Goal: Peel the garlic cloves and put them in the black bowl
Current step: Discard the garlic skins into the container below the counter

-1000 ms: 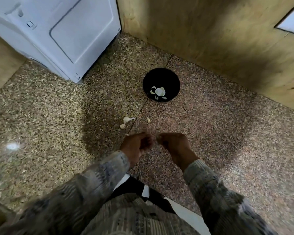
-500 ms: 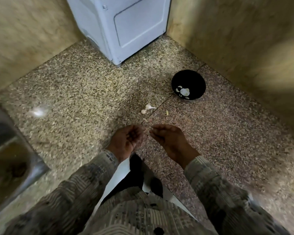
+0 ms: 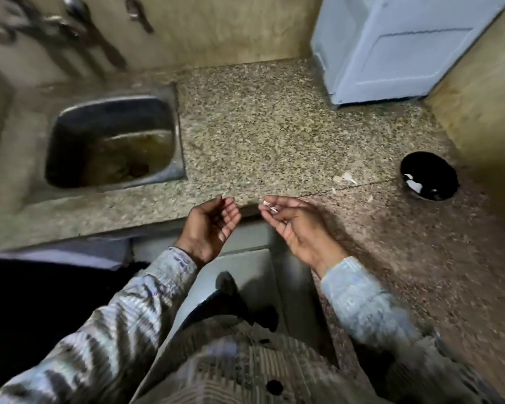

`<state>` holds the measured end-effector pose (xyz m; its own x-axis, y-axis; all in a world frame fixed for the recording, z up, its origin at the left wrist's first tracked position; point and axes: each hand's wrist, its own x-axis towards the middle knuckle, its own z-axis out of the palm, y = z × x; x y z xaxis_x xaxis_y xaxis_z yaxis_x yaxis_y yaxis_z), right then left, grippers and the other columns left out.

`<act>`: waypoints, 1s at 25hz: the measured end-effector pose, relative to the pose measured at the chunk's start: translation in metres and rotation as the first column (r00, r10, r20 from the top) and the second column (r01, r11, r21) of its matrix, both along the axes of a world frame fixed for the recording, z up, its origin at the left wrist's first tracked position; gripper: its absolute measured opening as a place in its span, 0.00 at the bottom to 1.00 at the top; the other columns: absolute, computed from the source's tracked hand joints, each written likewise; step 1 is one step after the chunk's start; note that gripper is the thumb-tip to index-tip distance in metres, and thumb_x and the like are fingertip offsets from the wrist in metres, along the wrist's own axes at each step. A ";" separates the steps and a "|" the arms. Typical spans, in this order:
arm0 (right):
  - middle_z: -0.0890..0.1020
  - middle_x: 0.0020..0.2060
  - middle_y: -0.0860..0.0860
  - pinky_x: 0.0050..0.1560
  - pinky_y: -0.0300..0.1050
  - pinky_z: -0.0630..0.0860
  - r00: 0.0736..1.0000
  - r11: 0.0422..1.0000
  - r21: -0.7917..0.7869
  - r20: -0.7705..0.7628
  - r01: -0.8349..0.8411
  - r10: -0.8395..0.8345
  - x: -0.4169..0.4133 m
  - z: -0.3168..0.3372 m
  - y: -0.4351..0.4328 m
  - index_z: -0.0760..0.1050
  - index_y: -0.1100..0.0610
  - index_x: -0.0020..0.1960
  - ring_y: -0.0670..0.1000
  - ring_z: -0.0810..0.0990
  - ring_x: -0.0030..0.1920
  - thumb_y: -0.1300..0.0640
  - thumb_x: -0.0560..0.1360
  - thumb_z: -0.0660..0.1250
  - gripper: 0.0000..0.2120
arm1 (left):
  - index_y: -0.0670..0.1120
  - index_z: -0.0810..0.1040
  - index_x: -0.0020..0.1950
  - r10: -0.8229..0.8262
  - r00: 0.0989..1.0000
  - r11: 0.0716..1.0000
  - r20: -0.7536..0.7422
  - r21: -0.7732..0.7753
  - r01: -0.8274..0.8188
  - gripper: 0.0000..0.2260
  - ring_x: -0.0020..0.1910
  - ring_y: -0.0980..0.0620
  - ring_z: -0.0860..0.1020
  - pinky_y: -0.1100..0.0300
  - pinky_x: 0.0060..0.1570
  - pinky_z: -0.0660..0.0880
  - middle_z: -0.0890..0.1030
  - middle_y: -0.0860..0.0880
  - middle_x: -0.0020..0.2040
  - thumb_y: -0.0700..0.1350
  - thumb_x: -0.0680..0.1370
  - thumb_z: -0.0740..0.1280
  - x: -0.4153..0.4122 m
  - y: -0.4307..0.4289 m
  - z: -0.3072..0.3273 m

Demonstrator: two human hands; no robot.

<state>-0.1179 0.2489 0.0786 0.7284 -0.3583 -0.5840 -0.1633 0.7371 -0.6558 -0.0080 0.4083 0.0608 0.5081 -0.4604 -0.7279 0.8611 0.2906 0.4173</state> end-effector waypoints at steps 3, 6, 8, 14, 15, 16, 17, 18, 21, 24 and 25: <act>0.86 0.47 0.62 0.59 0.46 0.82 0.984 0.984 -0.005 0.019 -0.180 0.180 0.030 0.008 0.057 0.80 0.68 0.52 0.58 0.86 0.55 0.81 0.73 0.56 0.18 | 0.39 0.81 0.50 0.173 0.985 0.985 0.008 -0.005 -0.173 0.11 0.41 0.51 0.84 0.58 0.46 0.84 0.83 0.45 0.42 0.44 0.83 0.63 0.008 0.079 0.004; 0.86 0.46 0.62 0.59 0.47 0.82 0.936 0.936 -0.009 0.022 -0.352 0.352 0.067 0.015 0.126 0.80 0.68 0.52 0.58 0.86 0.54 0.81 0.73 0.55 0.18 | 0.39 0.81 0.50 0.338 0.941 0.941 0.032 -0.017 -0.338 0.12 0.39 0.51 0.84 0.58 0.45 0.84 0.83 0.45 0.41 0.45 0.83 0.63 0.017 0.159 0.008; 0.85 0.46 0.63 0.59 0.47 0.82 0.889 0.889 -0.010 0.019 -0.457 0.457 0.094 0.016 0.179 0.79 0.69 0.52 0.58 0.86 0.54 0.81 0.73 0.55 0.18 | 0.39 0.81 0.50 0.421 0.905 0.907 0.051 -0.021 -0.421 0.13 0.39 0.51 0.83 0.58 0.48 0.83 0.83 0.45 0.40 0.47 0.83 0.63 0.024 0.215 0.010; 0.85 0.46 0.63 0.59 0.47 0.82 0.768 0.768 0.029 -0.017 -0.640 0.640 0.167 -0.002 0.334 0.79 0.69 0.53 0.58 0.86 0.54 0.80 0.74 0.54 0.18 | 0.39 0.81 0.53 0.575 0.817 0.816 0.044 0.040 -0.576 0.15 0.44 0.50 0.83 0.56 0.53 0.81 0.83 0.45 0.44 0.50 0.83 0.64 0.048 0.372 -0.012; 0.86 0.45 0.62 0.59 0.47 0.82 0.743 0.744 0.032 -0.035 -0.667 0.668 0.177 -0.014 0.358 0.79 0.69 0.52 0.58 0.86 0.53 0.79 0.75 0.55 0.16 | 0.39 0.82 0.54 0.579 0.814 0.811 0.041 0.071 -0.580 0.15 0.44 0.50 0.83 0.56 0.52 0.82 0.83 0.45 0.45 0.51 0.83 0.64 0.053 0.395 -0.022; 0.86 0.45 0.62 0.59 0.47 0.83 0.721 0.723 0.040 -0.053 -0.690 0.691 0.187 -0.031 0.380 0.79 0.69 0.52 0.58 0.86 0.53 0.78 0.76 0.56 0.15 | 0.39 0.82 0.54 0.592 0.806 0.800 0.031 0.102 -0.591 0.16 0.45 0.50 0.84 0.57 0.51 0.83 0.83 0.45 0.44 0.51 0.83 0.64 0.057 0.416 -0.034; 0.86 0.45 0.62 0.58 0.47 0.83 0.700 0.702 0.041 -0.060 -0.711 0.712 0.198 -0.052 0.400 0.79 0.69 0.52 0.58 0.87 0.53 0.77 0.77 0.58 0.13 | 0.39 0.82 0.54 0.613 0.790 0.783 0.018 0.125 -0.610 0.17 0.45 0.51 0.84 0.57 0.51 0.83 0.84 0.45 0.44 0.52 0.83 0.64 0.063 0.436 -0.048; 0.86 0.46 0.63 0.56 0.47 0.84 0.690 0.692 0.054 -0.056 -0.720 0.722 0.209 -0.076 0.419 0.79 0.70 0.53 0.59 0.87 0.53 0.76 0.77 0.60 0.10 | 0.38 0.82 0.54 0.634 0.774 0.764 0.008 0.150 -0.627 0.17 0.46 0.50 0.84 0.57 0.51 0.83 0.84 0.45 0.44 0.53 0.83 0.64 0.070 0.452 -0.065; 0.84 0.51 0.67 0.54 0.47 0.82 0.689 0.694 0.049 -0.087 -0.719 0.720 0.229 -0.152 0.460 0.79 0.73 0.56 0.63 0.85 0.56 0.74 0.76 0.67 0.09 | 0.38 0.82 0.57 0.672 0.740 0.728 -0.038 0.217 -0.650 0.19 0.52 0.49 0.83 0.56 0.56 0.82 0.84 0.43 0.48 0.53 0.83 0.65 0.083 0.484 -0.125; 0.82 0.57 0.69 0.55 0.49 0.83 0.661 0.677 0.055 -0.169 -0.734 0.731 0.253 -0.257 0.487 0.79 0.72 0.54 0.65 0.83 0.60 0.75 0.76 0.65 0.08 | 0.40 0.82 0.57 0.690 0.721 0.710 -0.072 0.265 -0.653 0.16 0.53 0.49 0.83 0.53 0.63 0.78 0.84 0.45 0.50 0.52 0.82 0.65 0.097 0.506 -0.225; 0.81 0.58 0.68 0.54 0.47 0.83 0.629 0.652 0.039 -0.225 -0.757 0.744 0.261 -0.295 0.494 0.79 0.72 0.56 0.65 0.83 0.61 0.74 0.77 0.64 0.09 | 0.41 0.81 0.56 0.688 0.722 0.710 -0.077 0.279 -0.647 0.15 0.52 0.50 0.82 0.54 0.64 0.76 0.84 0.46 0.49 0.52 0.83 0.65 0.102 0.512 -0.266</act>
<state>0.1432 0.7427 -0.2164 0.6270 0.2235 -0.7463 -0.7760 0.2639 -0.5729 0.0939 0.9199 -0.2049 0.4849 0.1333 -0.8643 0.5367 0.7350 0.4145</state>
